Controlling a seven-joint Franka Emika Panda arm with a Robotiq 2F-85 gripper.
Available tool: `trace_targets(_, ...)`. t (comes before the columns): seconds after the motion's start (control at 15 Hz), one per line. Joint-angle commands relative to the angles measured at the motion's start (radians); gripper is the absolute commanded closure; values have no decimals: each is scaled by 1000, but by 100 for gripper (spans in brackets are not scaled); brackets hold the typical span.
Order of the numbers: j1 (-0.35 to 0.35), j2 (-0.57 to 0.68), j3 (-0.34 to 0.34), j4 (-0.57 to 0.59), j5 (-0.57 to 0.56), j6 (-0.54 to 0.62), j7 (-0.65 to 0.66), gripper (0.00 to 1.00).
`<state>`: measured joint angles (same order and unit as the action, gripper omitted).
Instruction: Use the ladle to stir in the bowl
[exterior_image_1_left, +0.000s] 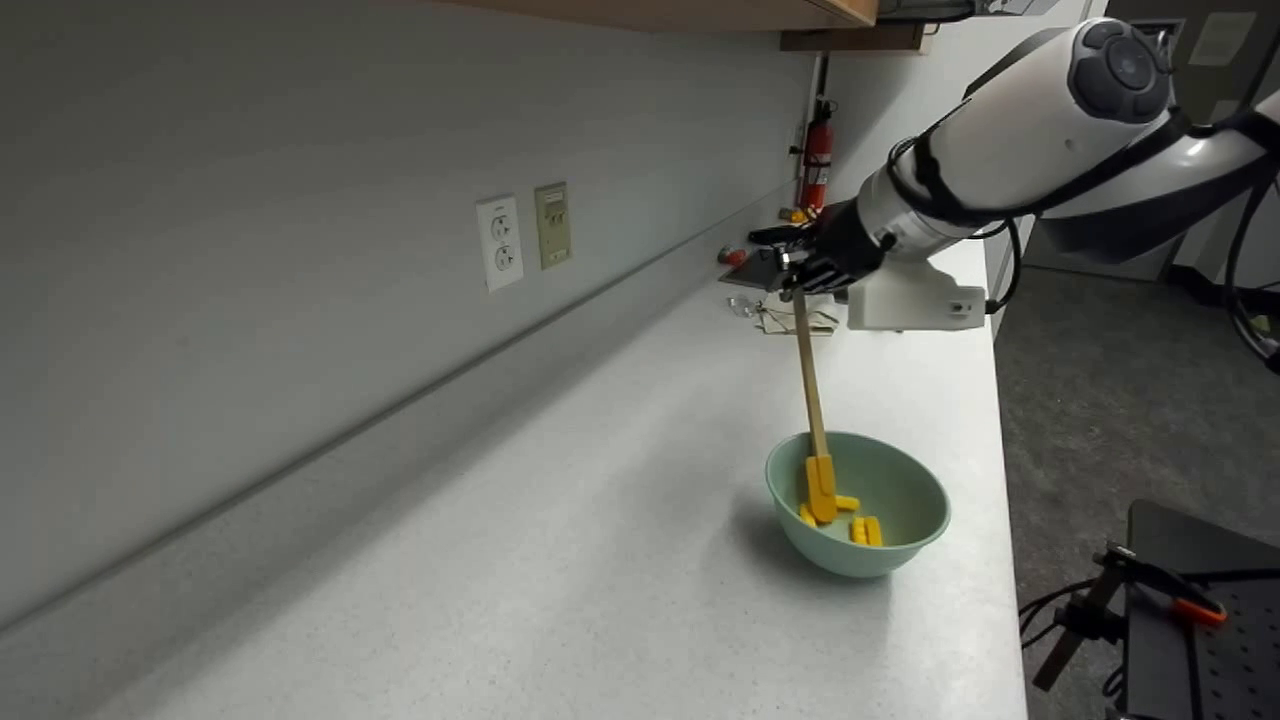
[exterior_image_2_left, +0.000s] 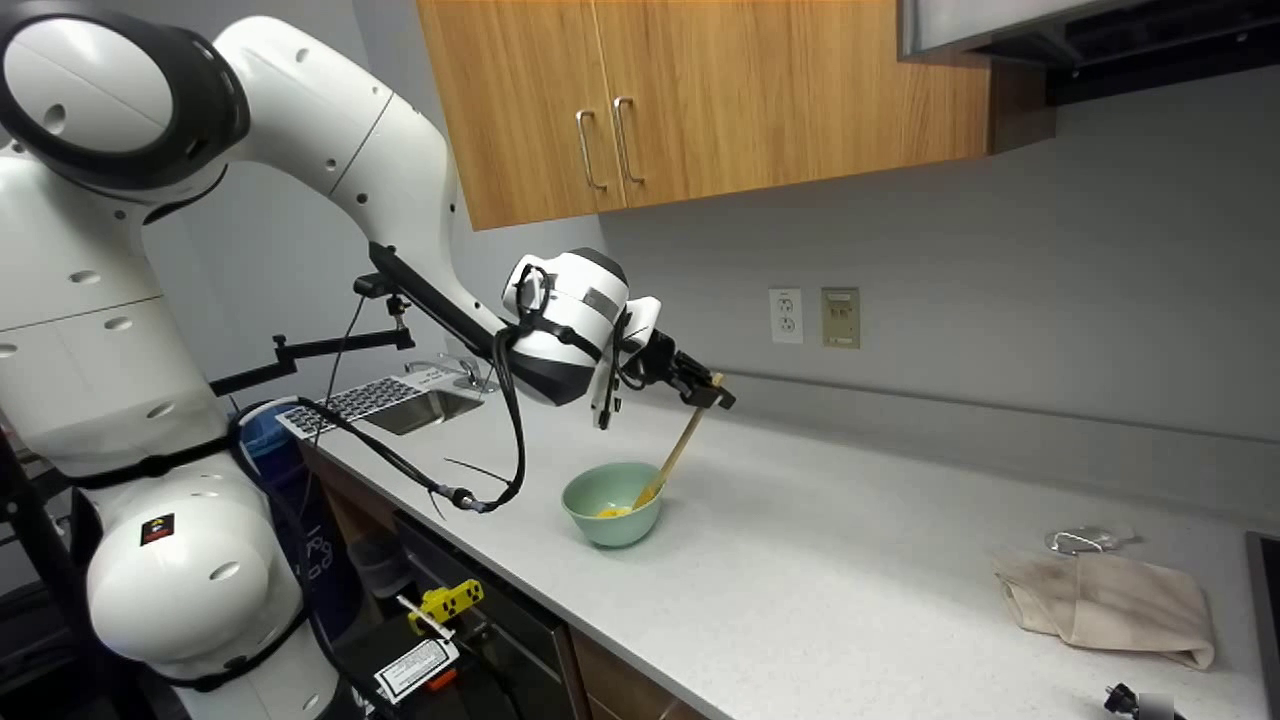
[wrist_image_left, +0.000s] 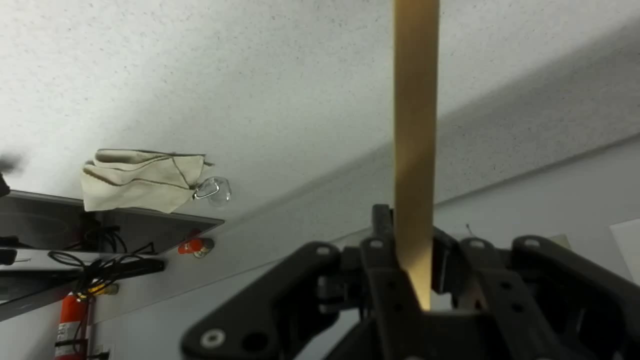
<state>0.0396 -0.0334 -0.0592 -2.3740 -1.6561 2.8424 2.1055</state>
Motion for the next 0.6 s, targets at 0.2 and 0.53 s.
trace_targets(0.2, 10, -5, 17, 32, -216, -102, 160, 98)
trace_targets(0.53, -4, 36, 6, 18, -133, 24, 92, 98)
